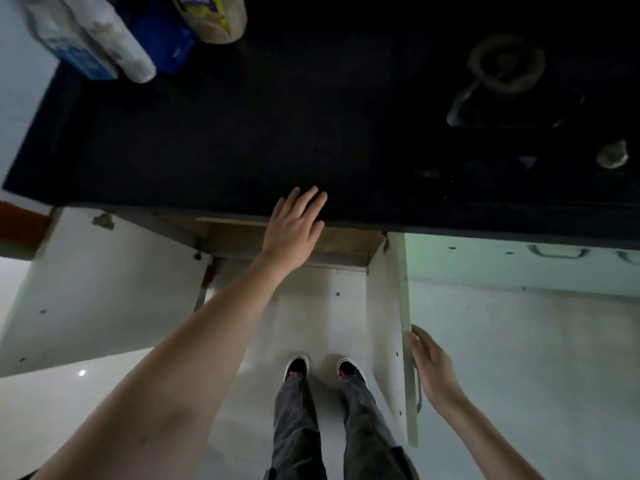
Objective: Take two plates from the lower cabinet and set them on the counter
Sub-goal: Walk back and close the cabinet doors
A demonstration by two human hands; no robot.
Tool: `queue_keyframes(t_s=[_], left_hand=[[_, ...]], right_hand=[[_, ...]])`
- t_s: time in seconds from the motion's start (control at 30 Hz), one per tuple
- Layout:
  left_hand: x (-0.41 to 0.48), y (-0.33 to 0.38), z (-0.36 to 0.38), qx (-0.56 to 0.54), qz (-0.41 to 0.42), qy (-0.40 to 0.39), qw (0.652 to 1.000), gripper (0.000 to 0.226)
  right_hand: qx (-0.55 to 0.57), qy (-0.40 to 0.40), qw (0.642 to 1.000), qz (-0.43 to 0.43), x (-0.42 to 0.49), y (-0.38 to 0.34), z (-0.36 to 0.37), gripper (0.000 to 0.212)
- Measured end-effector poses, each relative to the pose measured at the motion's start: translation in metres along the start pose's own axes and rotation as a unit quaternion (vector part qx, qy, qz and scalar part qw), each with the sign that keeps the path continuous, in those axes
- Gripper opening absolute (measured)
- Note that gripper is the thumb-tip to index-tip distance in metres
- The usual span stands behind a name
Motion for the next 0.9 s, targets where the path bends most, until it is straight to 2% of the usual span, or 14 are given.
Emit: queue_keyframes(t_s=[0.13, 0.3, 0.43, 0.63, 0.73, 0.83, 0.9], left_hand=[[0.000, -0.003, 0.005, 0.017, 0.035, 0.016, 0.999, 0.053], [0.018, -0.019, 0.001, 0.049, 0.133, -0.007, 0.990, 0.052], [0.032, -0.032, -0.003, 0.070, 0.207, -0.018, 0.976, 0.054], [0.044, -0.050, -0.008, 0.073, 0.233, -0.013, 0.970, 0.056], [0.050, -0.054, -0.010, 0.079, 0.262, -0.017, 0.962, 0.057], [0.058, -0.063, -0.015, 0.067, 0.263, -0.007, 0.963, 0.057], [0.060, -0.064, -0.016, 0.059, 0.261, 0.004, 0.964, 0.056]], right_hand=[[-0.003, 0.020, 1.000, -0.011, -0.002, 0.001, 0.008, 0.027], [0.031, 0.051, 0.998, -0.021, -0.006, -0.009, 0.031, 0.036], [0.117, 0.072, 0.990, -0.007, -0.006, -0.020, 0.072, 0.038], [0.221, 0.073, 0.972, 0.032, 0.025, -0.052, 0.160, 0.038], [0.241, 0.081, 0.967, 0.019, 0.051, -0.084, 0.188, 0.029], [0.303, 0.114, 0.946, 0.025, 0.070, -0.101, 0.205, 0.023], [0.335, 0.141, 0.931, 0.032, 0.079, -0.109, 0.214, 0.034]])
Point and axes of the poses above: each hand's wrist, its own x-axis towards the middle knuckle, its own z-axis out of the palm, y = z × x, the point moved 9 cm from there along x, towards the middle knuckle, and after that the axes turned 9 degrees about -z, right-handed, at the moved point
